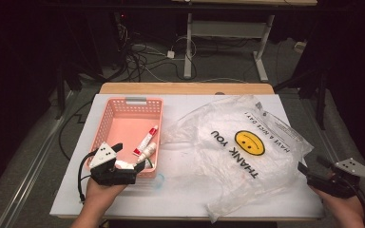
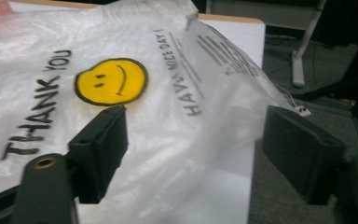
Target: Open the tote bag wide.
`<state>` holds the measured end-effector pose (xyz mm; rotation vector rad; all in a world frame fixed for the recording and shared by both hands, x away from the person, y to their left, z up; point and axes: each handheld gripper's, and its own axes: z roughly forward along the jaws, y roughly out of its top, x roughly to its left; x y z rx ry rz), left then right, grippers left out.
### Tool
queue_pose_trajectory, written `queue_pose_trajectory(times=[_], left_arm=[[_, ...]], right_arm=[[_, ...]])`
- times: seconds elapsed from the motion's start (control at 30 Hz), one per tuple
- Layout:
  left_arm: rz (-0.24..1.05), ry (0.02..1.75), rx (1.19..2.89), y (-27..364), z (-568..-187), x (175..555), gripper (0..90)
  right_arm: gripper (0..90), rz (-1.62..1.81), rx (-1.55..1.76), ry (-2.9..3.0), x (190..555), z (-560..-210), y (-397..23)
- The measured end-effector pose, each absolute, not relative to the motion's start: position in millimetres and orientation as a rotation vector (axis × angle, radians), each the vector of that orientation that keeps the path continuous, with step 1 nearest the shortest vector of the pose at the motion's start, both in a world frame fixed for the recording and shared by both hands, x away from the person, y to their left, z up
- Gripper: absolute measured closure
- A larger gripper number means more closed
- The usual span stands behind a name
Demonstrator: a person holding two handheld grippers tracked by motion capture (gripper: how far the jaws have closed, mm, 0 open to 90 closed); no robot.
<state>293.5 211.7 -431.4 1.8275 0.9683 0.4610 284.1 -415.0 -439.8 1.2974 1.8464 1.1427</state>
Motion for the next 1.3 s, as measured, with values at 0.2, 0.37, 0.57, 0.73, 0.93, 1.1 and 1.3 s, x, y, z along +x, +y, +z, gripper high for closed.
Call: queue_pose_trajectory(times=[0.2,0.37,0.57,0.73,0.93,1.1,1.3], left_arm=[[0.442,0.981,1.808,211.8,-432.3,294.1,0.0],[0.435,0.988,1.807,211.5,-431.9,294.0,0.0],[0.447,0.982,1.820,210.3,-431.0,293.4,0.0],[0.454,0.987,1.831,209.3,-431.8,293.6,0.0],[0.445,1.008,1.819,211.9,-433.7,295.2,0.0],[0.455,1.011,1.817,213.9,-434.2,294.8,0.0],[0.479,1.016,1.817,217.2,-433.0,293.8,0.0]], right_arm=[[4.5,1.217,1.250,1.900,286.8,-433.6,-396.1],[0.2,1.242,1.224,1.946,292.9,-434.0,-375.8],[0.2,1.265,1.174,1.998,306.1,-430.2,-346.9],[0.2,1.291,1.125,1.988,318.1,-420.6,-327.5],[1.0,1.289,1.089,2.031,334.2,-418.5,-304.1],[1.4,1.293,1.070,2.066,345.1,-422.1,-282.3],[0.7,1.299,1.033,2.129,352.7,-429.1,-256.6]])
